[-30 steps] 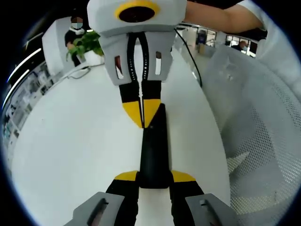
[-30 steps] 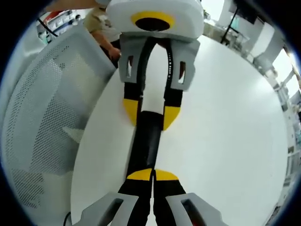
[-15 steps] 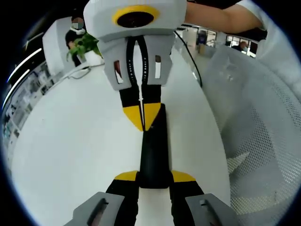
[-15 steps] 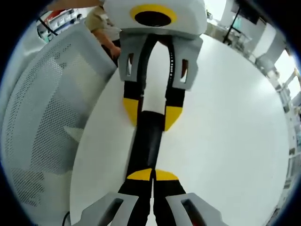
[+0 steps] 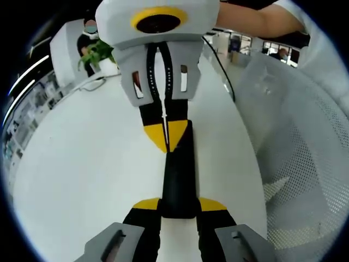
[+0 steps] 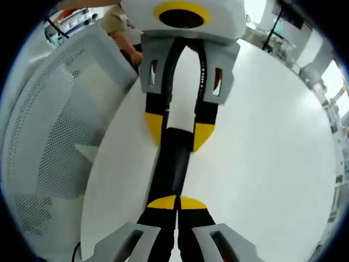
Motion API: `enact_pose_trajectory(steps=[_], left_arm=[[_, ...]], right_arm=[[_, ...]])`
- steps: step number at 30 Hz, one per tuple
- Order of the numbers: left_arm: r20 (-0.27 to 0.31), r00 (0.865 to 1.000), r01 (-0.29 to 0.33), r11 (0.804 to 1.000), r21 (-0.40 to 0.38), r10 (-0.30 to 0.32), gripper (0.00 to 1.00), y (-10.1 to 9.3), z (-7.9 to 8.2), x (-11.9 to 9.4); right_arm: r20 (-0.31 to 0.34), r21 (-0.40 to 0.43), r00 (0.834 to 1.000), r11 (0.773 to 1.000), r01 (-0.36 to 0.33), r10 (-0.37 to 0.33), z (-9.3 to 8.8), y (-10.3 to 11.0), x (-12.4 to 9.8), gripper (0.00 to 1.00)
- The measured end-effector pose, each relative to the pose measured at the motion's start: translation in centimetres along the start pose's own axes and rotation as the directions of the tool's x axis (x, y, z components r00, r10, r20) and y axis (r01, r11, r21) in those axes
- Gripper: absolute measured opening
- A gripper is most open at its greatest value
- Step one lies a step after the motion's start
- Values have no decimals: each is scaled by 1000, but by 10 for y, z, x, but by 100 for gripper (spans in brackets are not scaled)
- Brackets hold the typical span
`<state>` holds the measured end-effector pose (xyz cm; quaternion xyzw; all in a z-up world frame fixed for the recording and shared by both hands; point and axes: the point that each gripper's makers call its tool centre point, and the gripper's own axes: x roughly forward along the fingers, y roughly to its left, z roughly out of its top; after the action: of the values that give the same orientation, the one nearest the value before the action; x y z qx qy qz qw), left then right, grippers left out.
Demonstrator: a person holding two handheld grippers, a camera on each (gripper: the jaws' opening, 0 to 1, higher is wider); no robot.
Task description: Press the specified remote control buttons in sequence, fully releasing each button before pressing the next.
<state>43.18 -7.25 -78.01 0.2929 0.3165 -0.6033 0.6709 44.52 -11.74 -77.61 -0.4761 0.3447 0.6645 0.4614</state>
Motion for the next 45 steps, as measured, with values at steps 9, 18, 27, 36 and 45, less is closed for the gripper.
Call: enact_pose_trajectory(steps=[9,18,27,36,45], left_arm=[[9,1000,-10,1000,-3,10,23,-1,0,0],[4,1000,-8,1000,0,8,23,-1,1,0],[2,1000,-10,1000,2,10,23,0,0,0],[-3,1000,-19,1000,4,19,23,-1,0,-1],[7,1000,-15,1000,2,15,23,0,1,0]], right_arm=[[-17,-7,1000,1000,-6,6,0,0,1,0],[-23,-1,1000,1000,-13,13,0,1,1,0],[-29,5,1000,1000,-11,11,0,0,2,0],[-40,-7,999,1000,2,-3,0,0,3,0],[-37,-3,999,1000,7,-7,-1,0,2,0]])
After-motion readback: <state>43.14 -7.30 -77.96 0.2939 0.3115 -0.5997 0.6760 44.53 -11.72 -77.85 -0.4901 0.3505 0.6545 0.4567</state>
